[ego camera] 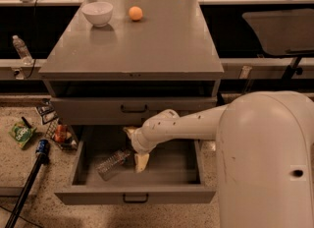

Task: Pick water bottle from middle drawer and place on counter

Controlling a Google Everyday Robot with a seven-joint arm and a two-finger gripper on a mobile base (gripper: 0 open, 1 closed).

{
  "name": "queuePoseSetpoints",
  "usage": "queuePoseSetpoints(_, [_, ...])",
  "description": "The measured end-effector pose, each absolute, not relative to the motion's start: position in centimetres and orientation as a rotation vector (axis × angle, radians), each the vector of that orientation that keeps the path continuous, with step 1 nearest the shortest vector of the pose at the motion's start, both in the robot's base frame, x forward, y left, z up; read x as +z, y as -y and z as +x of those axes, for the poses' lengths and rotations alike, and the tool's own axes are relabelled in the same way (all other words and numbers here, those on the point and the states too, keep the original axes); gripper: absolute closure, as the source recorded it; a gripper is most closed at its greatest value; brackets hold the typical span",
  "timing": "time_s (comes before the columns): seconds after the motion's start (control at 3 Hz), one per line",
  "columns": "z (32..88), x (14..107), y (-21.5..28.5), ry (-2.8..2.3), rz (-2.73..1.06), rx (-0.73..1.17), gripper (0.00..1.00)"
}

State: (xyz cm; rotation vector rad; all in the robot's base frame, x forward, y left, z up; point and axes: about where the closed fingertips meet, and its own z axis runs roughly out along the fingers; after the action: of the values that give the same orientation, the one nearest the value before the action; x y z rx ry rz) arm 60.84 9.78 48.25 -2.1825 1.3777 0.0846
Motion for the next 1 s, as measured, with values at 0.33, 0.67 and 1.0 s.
queuePoseSetpoints(0.33, [60.8,48.3,-9.8,-1.378,-2.182,0.085,0.00])
queuePoseSetpoints(0.67, [61.7,46.4,-10.8,-1.400,-2.170,0.108,0.00])
queuePoseSetpoints(1.0, [63.0,44.5,-12.6,-1.399,-2.193,0.112,0.00])
